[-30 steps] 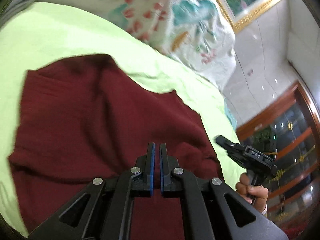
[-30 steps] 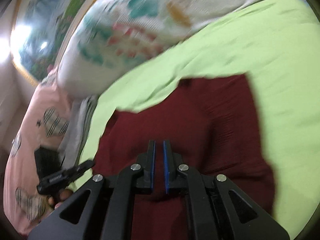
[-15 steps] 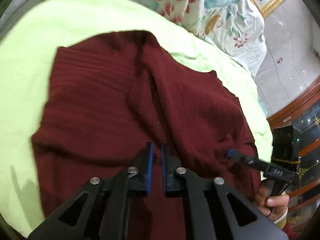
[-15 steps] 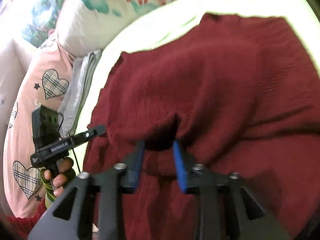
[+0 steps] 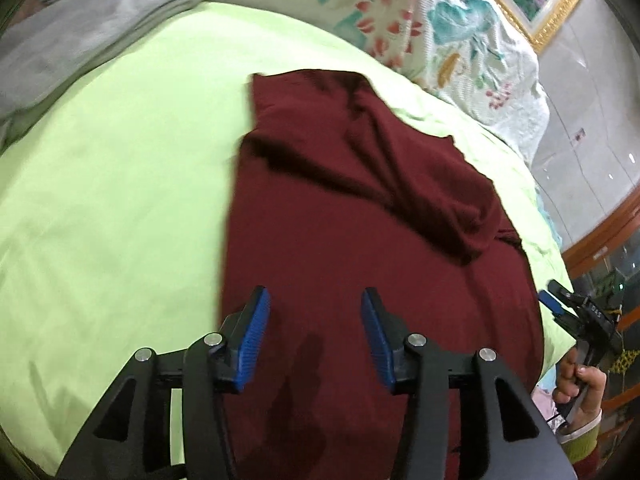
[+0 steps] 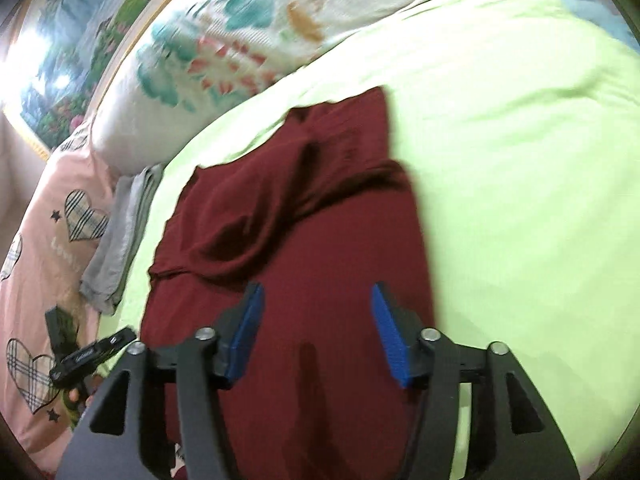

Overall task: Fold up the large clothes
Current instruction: 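Lay the hem over the hood with both grippers and release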

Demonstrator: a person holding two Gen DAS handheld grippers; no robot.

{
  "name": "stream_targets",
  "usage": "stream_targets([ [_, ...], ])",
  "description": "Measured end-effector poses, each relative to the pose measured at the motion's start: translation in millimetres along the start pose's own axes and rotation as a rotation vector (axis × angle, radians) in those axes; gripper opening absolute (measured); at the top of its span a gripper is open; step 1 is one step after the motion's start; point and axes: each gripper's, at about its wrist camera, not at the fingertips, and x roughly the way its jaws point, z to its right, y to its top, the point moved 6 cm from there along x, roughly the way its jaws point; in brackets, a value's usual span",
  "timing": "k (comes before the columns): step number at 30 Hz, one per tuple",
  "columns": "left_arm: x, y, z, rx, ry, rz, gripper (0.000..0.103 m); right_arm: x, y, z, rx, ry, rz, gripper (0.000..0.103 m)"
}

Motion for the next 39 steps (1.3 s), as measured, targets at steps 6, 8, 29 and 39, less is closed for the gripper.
stream_targets([
  [6,-6.3,-35.3,-32.0,-0.057,0.005,-0.049,0.054,-21.6,-15.9,40.6,0.069,-0.053,0.013,0.058],
  [8,-3.9,-47.5,-27.6,-0.057,-0.083,-0.085,0.066,-21.1,-25.1,48.4,0.077,-0.033,-0.026,0.058],
  [29,-8.6,-107.2,-5.3,0.039,-0.281,-0.209,0.008,-10.8,-126.1,15.7,-0.067,0.368,-0.257,0.032],
  [39,-43.7,-76.7,16.5,0.050,-0.310,-0.037,0.005,-37.0,-105.0,2.1,-0.040,0.474,-0.155,0.005],
])
